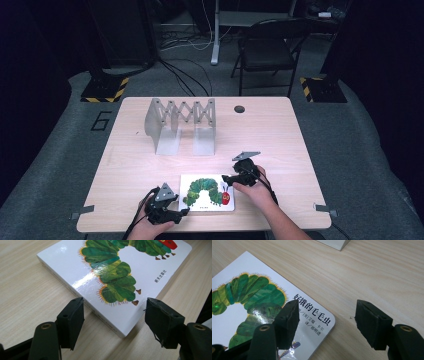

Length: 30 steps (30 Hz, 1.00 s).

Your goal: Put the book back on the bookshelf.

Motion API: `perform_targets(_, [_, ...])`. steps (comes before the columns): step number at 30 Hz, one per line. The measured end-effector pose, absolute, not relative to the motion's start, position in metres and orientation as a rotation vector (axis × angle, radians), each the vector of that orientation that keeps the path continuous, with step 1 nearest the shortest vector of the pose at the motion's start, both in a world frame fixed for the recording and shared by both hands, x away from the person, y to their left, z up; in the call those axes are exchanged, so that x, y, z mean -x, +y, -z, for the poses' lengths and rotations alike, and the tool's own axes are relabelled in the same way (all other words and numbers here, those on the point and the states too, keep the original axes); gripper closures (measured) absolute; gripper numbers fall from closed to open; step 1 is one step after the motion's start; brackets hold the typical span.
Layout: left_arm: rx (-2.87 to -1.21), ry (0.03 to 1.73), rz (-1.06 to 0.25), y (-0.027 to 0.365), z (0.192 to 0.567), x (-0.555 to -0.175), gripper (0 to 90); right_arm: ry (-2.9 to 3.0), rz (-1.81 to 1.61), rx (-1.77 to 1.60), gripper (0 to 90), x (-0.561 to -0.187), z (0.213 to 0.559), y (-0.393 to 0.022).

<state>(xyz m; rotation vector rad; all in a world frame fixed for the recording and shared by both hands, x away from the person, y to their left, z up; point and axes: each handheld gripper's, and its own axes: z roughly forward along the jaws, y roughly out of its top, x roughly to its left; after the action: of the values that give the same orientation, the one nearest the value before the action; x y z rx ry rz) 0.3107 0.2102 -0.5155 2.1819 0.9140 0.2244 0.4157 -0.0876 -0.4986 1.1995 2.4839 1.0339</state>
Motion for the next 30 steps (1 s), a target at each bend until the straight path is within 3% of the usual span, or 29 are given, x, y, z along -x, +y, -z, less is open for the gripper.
perform_targets(30, [-2.234,0.898,-0.336,0.194,0.523,-0.307,15.3,2.576,-1.033,-1.298,33.6,-0.416,0.507,-0.075])
